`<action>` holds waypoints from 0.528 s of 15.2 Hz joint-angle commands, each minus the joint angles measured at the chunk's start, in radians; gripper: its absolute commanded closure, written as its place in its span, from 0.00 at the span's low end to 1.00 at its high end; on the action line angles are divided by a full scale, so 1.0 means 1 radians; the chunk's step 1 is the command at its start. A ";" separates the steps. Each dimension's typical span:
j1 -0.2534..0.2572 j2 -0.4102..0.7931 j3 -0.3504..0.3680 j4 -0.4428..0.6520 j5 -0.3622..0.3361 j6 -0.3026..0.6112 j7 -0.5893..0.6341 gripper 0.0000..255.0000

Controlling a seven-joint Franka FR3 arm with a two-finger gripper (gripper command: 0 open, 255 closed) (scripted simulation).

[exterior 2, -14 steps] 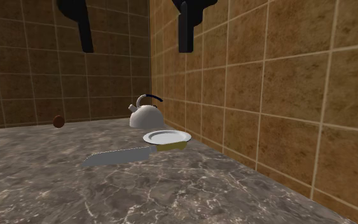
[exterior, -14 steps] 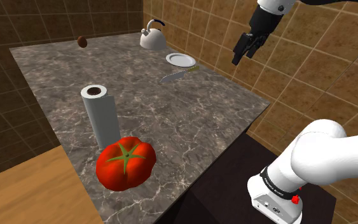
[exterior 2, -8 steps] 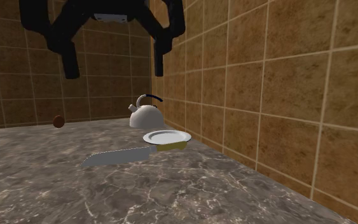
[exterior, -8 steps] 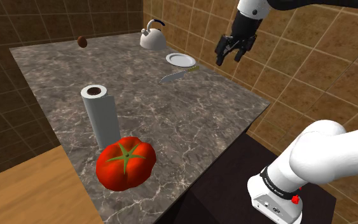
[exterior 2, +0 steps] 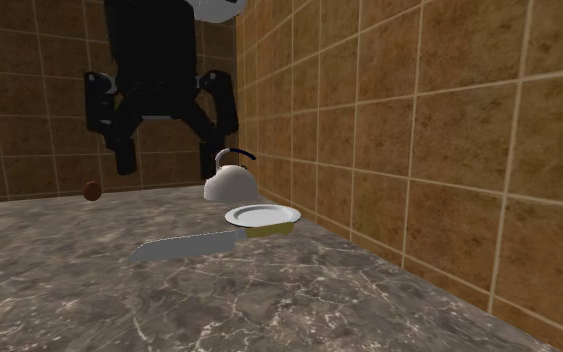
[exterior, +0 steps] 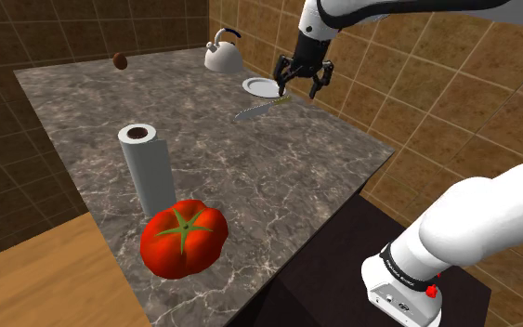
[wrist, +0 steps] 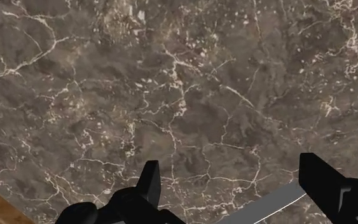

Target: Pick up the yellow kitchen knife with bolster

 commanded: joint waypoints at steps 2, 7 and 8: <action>-0.026 0.121 0.013 0.084 0.008 0.026 0.140 0.00; -0.056 0.313 0.012 0.216 0.015 0.070 0.350 0.00; -0.061 0.350 0.008 0.243 0.017 0.077 0.389 0.00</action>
